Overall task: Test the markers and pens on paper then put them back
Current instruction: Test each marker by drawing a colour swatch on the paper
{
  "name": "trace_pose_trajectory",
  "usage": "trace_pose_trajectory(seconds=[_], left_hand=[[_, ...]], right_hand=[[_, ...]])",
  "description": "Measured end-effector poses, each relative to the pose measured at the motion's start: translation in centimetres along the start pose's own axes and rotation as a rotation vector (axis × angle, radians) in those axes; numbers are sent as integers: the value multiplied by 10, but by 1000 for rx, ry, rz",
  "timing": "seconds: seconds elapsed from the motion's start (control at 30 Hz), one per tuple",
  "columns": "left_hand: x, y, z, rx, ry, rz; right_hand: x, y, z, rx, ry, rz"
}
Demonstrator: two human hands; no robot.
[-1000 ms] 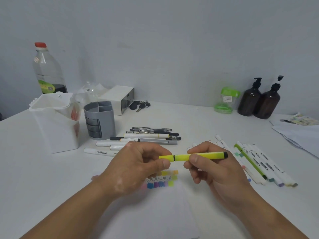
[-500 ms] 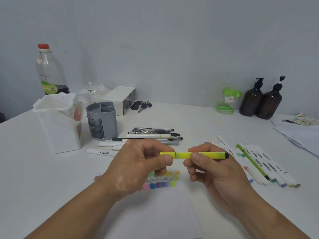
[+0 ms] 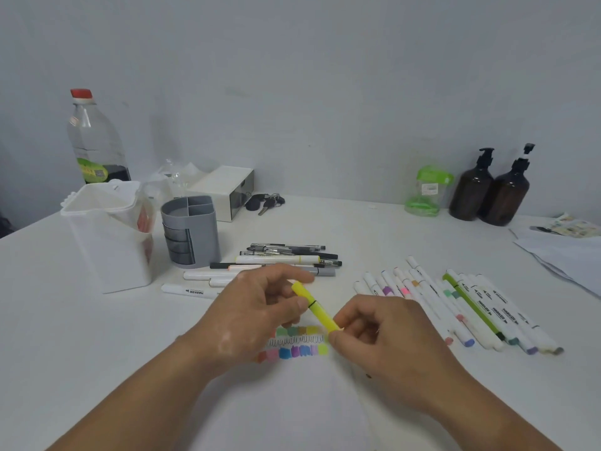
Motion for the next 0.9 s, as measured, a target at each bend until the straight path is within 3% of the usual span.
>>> trace_pose_trajectory(seconds=[0.17, 0.27, 0.43, 0.57, 0.7, 0.9], left_hand=[[8, -2, 2, 6, 75, 51], [9, -6, 2, 50, 97, 80], [14, -7, 0, 60, 112, 111], [43, -10, -7, 41, 244, 113], [74, -15, -16, 118, 390, 448], [84, -18, -16, 211, 307, 1005]], right_hand=[[25, 24, 0, -217, 167, -132], [27, 41, 1, -359, 167, -250], [22, 43, 4, -413, 167, -424], [23, 44, 3, -390, 182, -396], [23, 43, 1, -332, 169, -323], [19, 30, 3, -217, 136, -231]])
Point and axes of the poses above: each hand's wrist, its own z-axis towards the middle knuckle, its own x-axis out of the back of the hand, y = z × x, the point moved 8 cm from there along z, towards the middle knuckle, and after that the axes turned 15 degrees about -y, right-handed, at the moved point
